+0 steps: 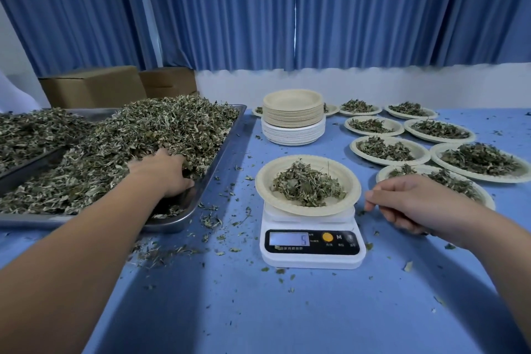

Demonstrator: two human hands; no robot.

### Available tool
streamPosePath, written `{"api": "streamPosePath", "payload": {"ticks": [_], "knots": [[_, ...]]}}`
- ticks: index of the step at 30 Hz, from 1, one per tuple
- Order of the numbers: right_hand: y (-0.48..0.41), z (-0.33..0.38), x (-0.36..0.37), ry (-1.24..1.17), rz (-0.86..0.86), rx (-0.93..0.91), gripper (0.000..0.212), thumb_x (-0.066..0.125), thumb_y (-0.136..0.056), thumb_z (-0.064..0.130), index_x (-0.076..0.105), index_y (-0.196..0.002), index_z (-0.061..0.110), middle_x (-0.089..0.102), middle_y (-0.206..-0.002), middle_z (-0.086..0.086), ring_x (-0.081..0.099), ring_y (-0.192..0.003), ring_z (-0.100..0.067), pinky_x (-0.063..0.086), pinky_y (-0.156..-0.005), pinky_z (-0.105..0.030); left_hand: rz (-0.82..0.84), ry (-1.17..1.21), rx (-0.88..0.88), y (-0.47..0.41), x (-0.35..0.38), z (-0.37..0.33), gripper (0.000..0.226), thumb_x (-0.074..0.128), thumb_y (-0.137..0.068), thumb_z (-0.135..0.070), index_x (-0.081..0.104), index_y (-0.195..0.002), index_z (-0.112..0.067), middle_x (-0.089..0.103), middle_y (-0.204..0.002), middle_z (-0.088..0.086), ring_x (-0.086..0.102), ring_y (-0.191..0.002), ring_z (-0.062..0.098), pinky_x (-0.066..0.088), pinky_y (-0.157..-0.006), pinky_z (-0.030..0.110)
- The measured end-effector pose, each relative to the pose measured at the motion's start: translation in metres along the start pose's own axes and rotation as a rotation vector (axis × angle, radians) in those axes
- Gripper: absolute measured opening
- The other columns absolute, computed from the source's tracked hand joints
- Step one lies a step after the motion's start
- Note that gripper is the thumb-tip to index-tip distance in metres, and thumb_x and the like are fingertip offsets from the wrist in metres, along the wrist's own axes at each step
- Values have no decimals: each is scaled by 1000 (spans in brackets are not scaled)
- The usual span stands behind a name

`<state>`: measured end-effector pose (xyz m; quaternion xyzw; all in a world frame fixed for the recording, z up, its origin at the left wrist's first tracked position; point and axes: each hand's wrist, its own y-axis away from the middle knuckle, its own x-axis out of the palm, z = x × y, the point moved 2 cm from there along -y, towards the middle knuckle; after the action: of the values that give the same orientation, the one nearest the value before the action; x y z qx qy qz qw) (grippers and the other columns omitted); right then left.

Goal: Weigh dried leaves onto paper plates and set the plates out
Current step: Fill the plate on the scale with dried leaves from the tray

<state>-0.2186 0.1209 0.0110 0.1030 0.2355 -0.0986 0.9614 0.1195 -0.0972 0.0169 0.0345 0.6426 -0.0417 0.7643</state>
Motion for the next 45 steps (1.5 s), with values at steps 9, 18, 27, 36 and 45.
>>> {"api": "streamPosePath", "payload": {"ticks": [9, 18, 27, 36, 45], "knots": [[0, 0, 0, 3, -10, -5, 26, 62, -91, 25, 71, -79, 4, 48, -53, -4, 36, -39, -13, 27, -36, -18, -77, 205, 212, -2, 2, 7, 43, 64, -89, -13, 55, -129, -26, 40, -128, 8, 55, -99, 23, 52, -87, 39], [0, -1, -1, -1, -8, -24, 26, 63, -90, 27, 71, -79, 5, 48, -52, -3, 37, -38, -13, 27, -35, -19, -266, 276, 269, 4, -19, 14, 32, 49, -99, -21, 50, -132, -20, 50, -120, 12, 55, -95, 25, 49, -81, 39], [1, -1, -1, 0, -6, -24, 26, 63, -91, 27, 71, -77, 6, 48, -52, -3, 37, -38, -13, 26, -36, -19, -299, -28, 244, 21, -25, 15, 38, 32, -101, -49, 48, -119, -19, 64, -100, 5, 62, -86, 27, 53, -66, 40], [3, 1, -1, 18, -3, -19, 27, 62, -92, 26, 70, -81, 3, 48, -51, -3, 36, -38, -13, 27, -35, -21, -397, -118, 256, 25, -32, 20, 42, 29, -97, -59, 51, -93, -24, 49, -68, -7, 54, -65, 20, 39, -48, 28], [3, 1, 0, 21, -9, -18, 25, 62, -92, 24, 69, -81, 2, 47, -51, -3, 35, -37, -13, 26, -36, -20, -247, 147, 351, 25, -23, 21, 19, 37, -101, -28, 44, -118, -25, 57, -103, 2, 57, -84, 19, 50, -74, 39]]}}
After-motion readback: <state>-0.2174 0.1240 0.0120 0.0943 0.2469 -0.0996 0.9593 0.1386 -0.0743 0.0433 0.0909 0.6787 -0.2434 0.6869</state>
